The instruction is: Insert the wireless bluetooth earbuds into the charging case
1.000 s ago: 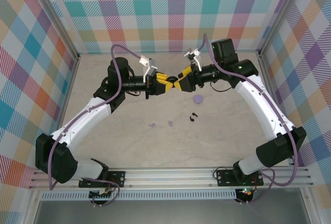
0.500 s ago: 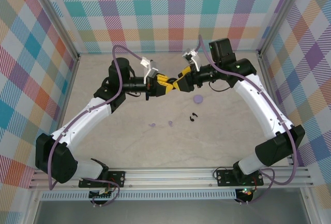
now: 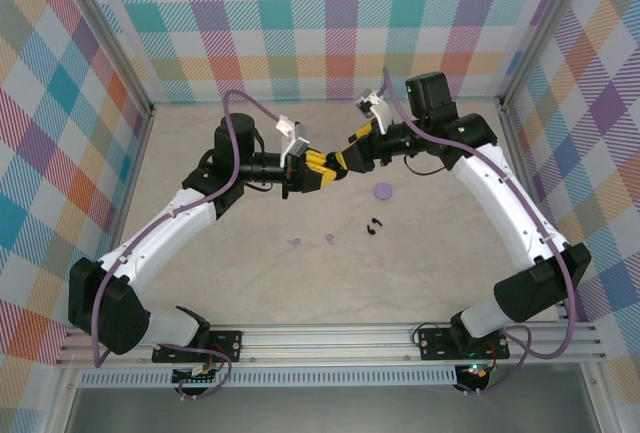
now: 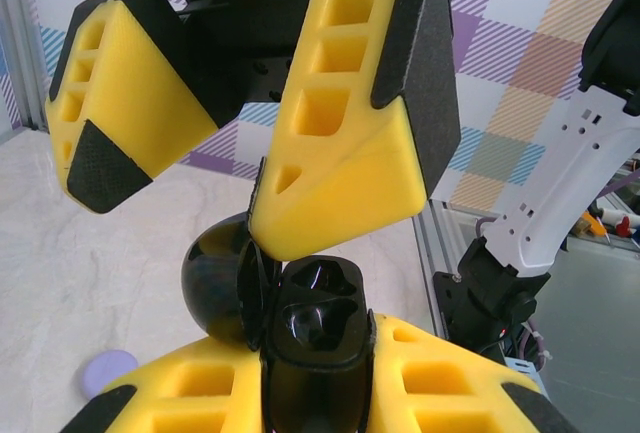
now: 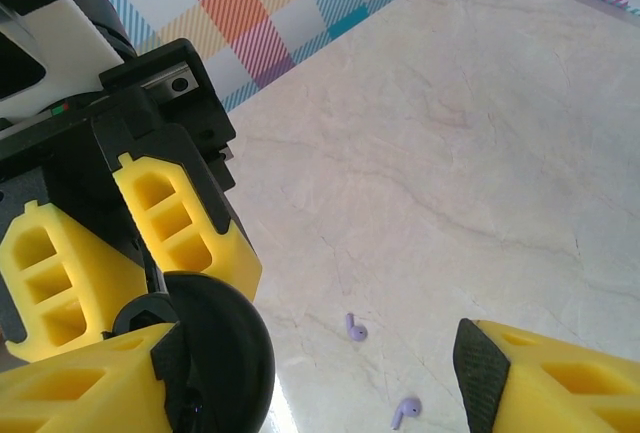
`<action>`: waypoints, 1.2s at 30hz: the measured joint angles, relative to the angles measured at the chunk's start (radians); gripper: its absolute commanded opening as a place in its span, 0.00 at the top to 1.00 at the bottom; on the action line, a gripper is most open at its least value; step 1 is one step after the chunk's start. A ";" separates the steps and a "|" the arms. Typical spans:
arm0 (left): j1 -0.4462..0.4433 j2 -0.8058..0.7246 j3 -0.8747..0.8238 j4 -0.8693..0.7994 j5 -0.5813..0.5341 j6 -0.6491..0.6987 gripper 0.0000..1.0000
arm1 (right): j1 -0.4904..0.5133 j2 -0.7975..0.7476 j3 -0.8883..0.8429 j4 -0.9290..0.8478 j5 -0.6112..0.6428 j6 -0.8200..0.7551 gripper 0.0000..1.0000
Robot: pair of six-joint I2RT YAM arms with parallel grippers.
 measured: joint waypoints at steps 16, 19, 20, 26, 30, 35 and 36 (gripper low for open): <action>-0.006 0.000 0.004 -0.002 -0.004 0.000 0.91 | 0.000 -0.046 -0.006 0.016 0.014 0.012 0.22; -0.006 0.000 0.004 -0.002 -0.011 0.000 0.91 | 0.000 -0.060 -0.011 0.018 0.017 0.012 0.22; -0.006 0.000 0.004 -0.002 -0.012 -0.001 0.91 | 0.000 -0.063 -0.011 0.017 0.016 0.012 0.22; -0.006 0.000 0.004 -0.002 -0.023 -0.004 0.91 | 0.000 -0.068 -0.030 0.017 0.029 0.012 0.22; -0.006 0.000 0.004 -0.002 -0.034 -0.004 0.91 | -0.010 -0.092 -0.077 0.021 0.098 0.035 0.22; -0.005 0.000 0.003 -0.005 -0.046 -0.004 0.91 | -0.057 -0.139 -0.166 0.040 0.185 0.090 0.22; -0.005 0.000 0.003 -0.005 -0.046 -0.004 0.91 | -0.072 -0.151 -0.190 0.042 0.205 0.103 0.22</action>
